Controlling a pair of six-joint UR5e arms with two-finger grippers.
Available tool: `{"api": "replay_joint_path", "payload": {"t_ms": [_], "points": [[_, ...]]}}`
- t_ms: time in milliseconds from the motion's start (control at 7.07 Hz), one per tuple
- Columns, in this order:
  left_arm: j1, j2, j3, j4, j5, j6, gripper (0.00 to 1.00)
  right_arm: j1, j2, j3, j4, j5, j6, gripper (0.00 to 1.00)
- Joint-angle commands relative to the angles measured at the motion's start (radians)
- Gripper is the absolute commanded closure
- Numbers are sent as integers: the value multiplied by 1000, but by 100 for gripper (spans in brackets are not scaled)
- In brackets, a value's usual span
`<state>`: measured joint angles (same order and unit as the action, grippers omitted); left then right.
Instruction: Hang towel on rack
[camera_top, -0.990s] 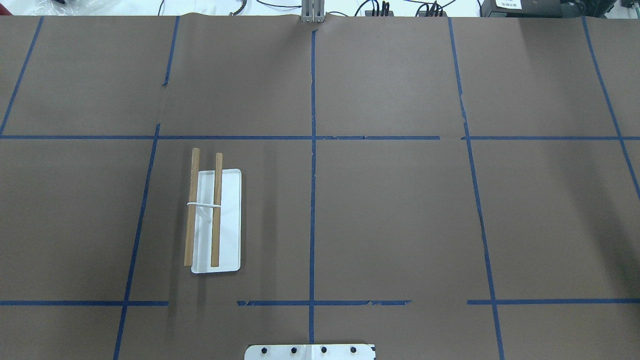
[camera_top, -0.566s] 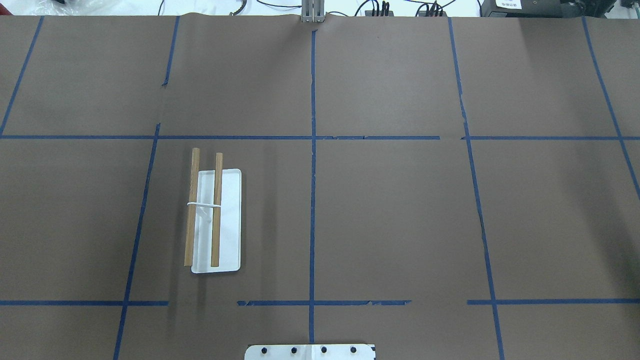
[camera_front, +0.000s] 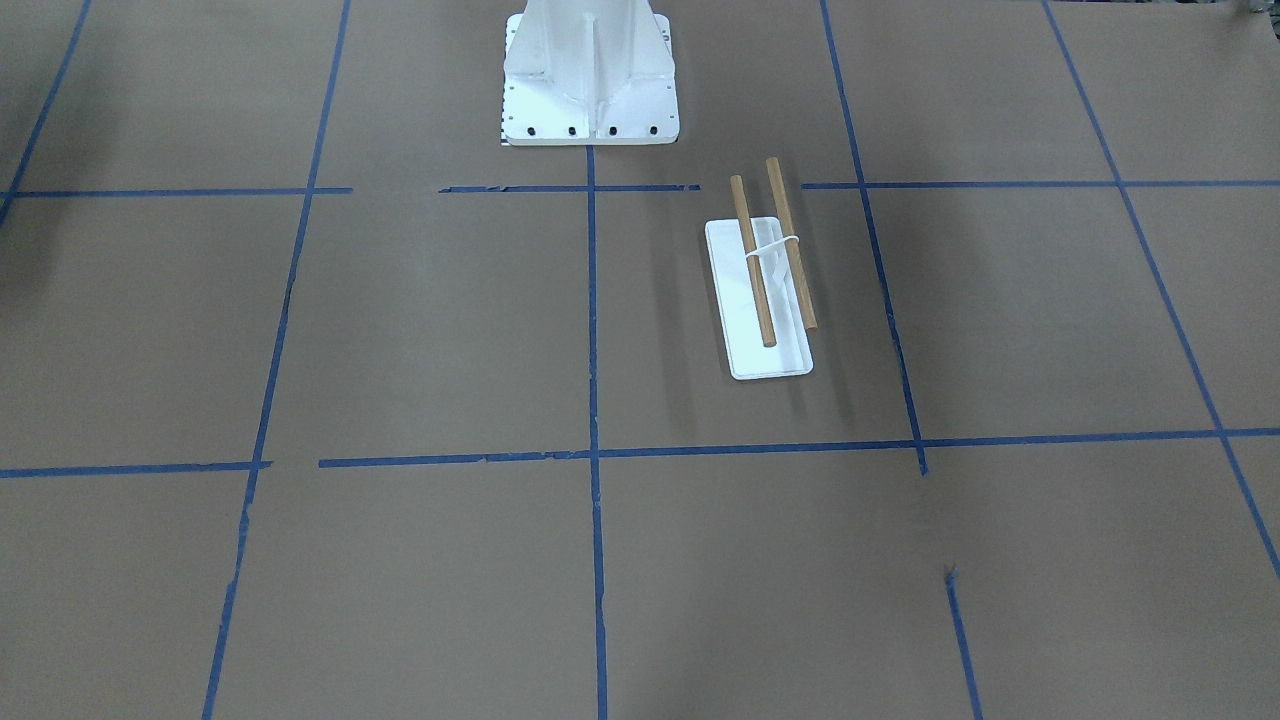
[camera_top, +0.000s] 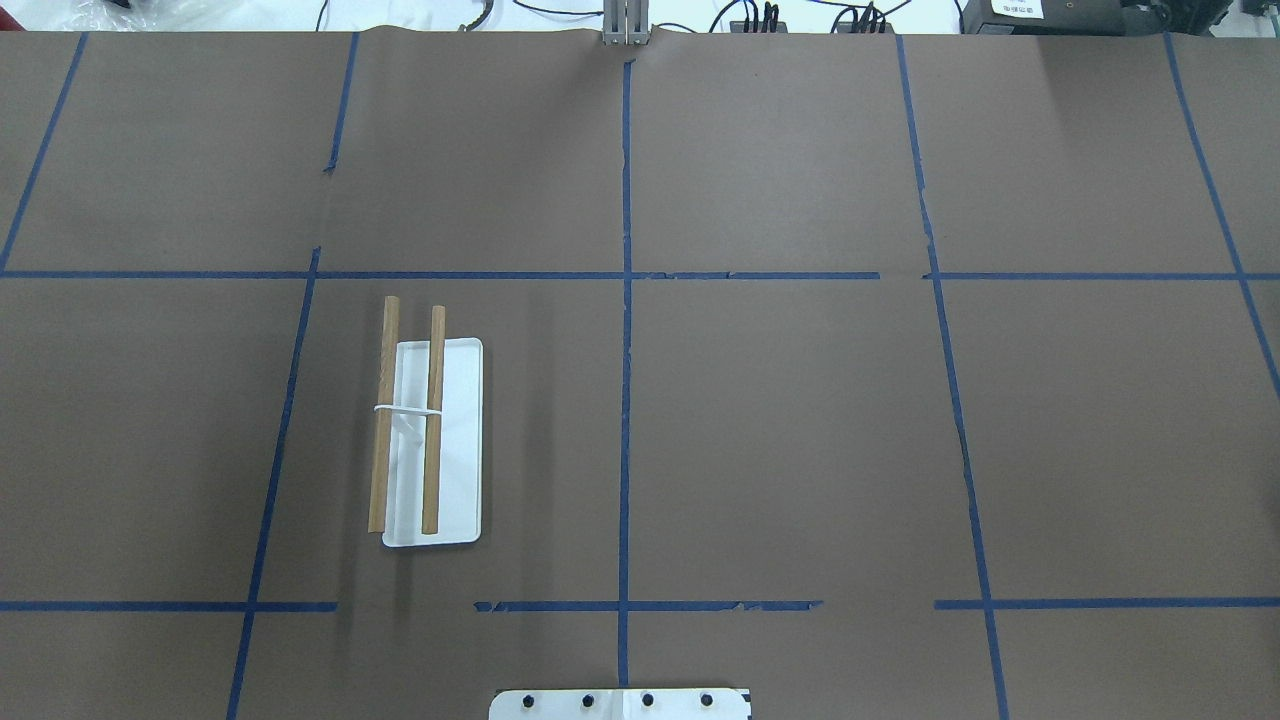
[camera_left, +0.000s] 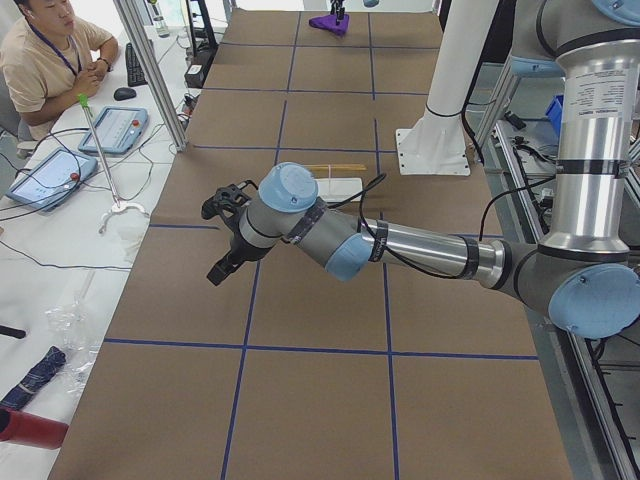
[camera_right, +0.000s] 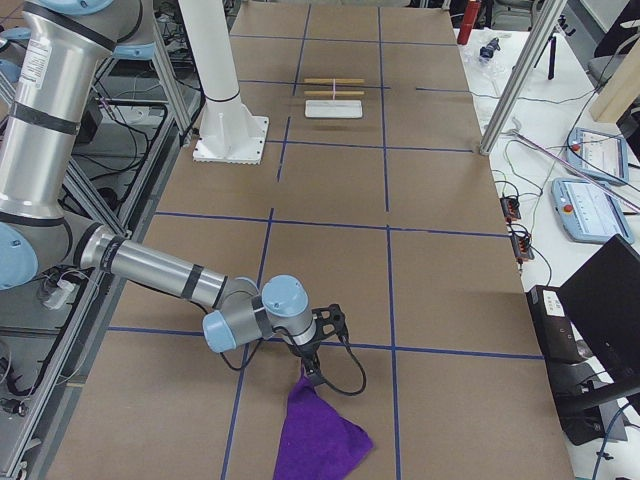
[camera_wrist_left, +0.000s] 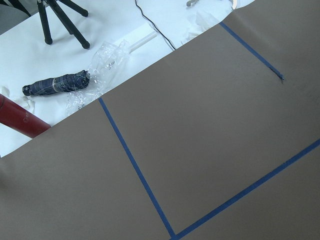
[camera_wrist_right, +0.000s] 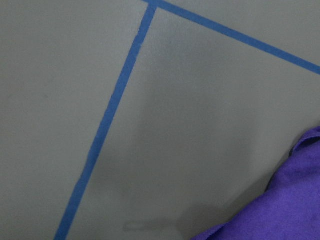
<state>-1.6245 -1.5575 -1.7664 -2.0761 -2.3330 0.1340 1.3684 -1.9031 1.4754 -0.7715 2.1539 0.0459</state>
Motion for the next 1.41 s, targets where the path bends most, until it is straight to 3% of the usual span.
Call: {"api": "replay_joint_path", "payload": {"t_ms": [0, 566, 707, 848, 990, 1273], "points": [[0, 1, -5, -1, 0, -1, 0, -72, 13, -90, 87, -5, -14, 8], [0, 1, -7, -1, 0, -1, 0, -81, 35, -165, 100, -6, -159, 24], [0, 1, -7, -1, 0, -1, 0, -80, 39, -165, 100, -6, -161, 48], [0, 1, -7, -1, 0, -1, 0, -80, 42, -165, 100, -6, -165, 83], [0, 1, -7, -1, 0, -1, 0, -78, 55, -165, 98, -5, -208, 100], [0, 1, -5, -1, 0, -1, 0, -52, 55, -147, 98, 4, -254, 100]]}}
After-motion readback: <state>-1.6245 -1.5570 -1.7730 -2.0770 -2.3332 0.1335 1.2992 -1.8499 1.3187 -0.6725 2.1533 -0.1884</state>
